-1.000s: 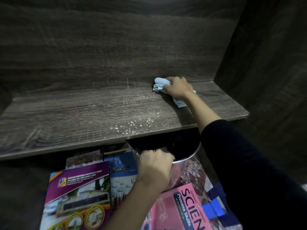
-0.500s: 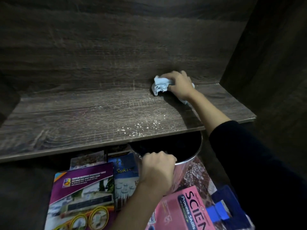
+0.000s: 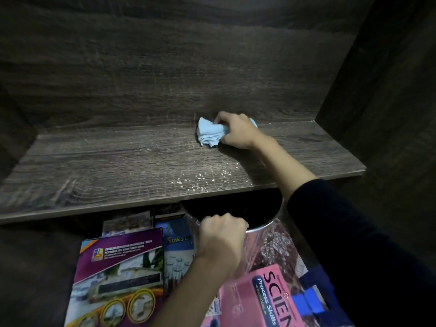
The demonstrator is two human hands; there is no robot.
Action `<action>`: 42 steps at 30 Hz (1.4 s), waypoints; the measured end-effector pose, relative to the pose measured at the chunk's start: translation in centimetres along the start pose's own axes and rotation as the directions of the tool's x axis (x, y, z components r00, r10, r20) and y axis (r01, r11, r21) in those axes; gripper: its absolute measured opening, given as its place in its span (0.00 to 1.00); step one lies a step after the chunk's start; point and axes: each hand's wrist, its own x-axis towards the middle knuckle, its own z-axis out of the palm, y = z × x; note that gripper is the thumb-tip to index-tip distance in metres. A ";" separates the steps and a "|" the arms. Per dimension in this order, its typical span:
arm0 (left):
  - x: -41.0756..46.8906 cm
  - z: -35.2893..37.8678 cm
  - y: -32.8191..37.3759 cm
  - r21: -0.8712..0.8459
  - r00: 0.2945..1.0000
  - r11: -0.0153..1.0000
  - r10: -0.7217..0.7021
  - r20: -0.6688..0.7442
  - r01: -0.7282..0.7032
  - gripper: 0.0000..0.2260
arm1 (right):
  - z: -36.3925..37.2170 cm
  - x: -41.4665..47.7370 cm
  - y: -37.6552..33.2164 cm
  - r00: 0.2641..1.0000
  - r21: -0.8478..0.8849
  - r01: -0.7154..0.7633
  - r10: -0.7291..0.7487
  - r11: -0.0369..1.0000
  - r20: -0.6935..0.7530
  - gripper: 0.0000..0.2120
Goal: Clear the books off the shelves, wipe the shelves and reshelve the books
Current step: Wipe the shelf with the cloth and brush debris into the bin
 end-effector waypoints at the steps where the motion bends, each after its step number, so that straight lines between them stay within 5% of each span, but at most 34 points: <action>1: 0.0 0.0 0.0 -0.007 1.000 1.000 0.000 -0.002 0.000 0.09 | -0.1 -0.4 0.0 1.000 -0.034 0.014 -0.013 0.999 0.015 0.19; 10: -0.6 -0.2 -0.1 -0.045 0.999 0.999 0.025 -0.026 -0.026 0.10 | -3.1 -4.9 0.0 0.974 0.028 0.137 -0.139 0.990 0.180 0.20; 14: -0.6 -0.4 0.1 -0.037 0.998 0.998 0.038 -0.049 -0.040 0.09 | -4.8 -3.9 -0.2 0.993 0.110 0.112 -0.116 0.988 0.025 0.19; 21: -0.1 -0.2 0.1 0.010 0.998 0.999 0.032 -0.061 -0.031 0.11 | -0.3 0.5 -1.0 0.995 -0.183 0.058 -0.042 0.981 0.088 0.22; 31: -0.7 0.2 -0.6 0.061 0.996 0.998 0.039 -0.075 -0.035 0.12 | -1.2 -2.2 -2.1 0.975 -0.204 0.137 -0.096 0.969 0.200 0.19; 42: -3.4 1.0 -0.5 0.077 0.991 0.997 0.021 -0.128 -0.011 0.15 | -0.9 -9.2 -3.3 0.948 -0.356 0.194 -0.080 0.914 0.309 0.30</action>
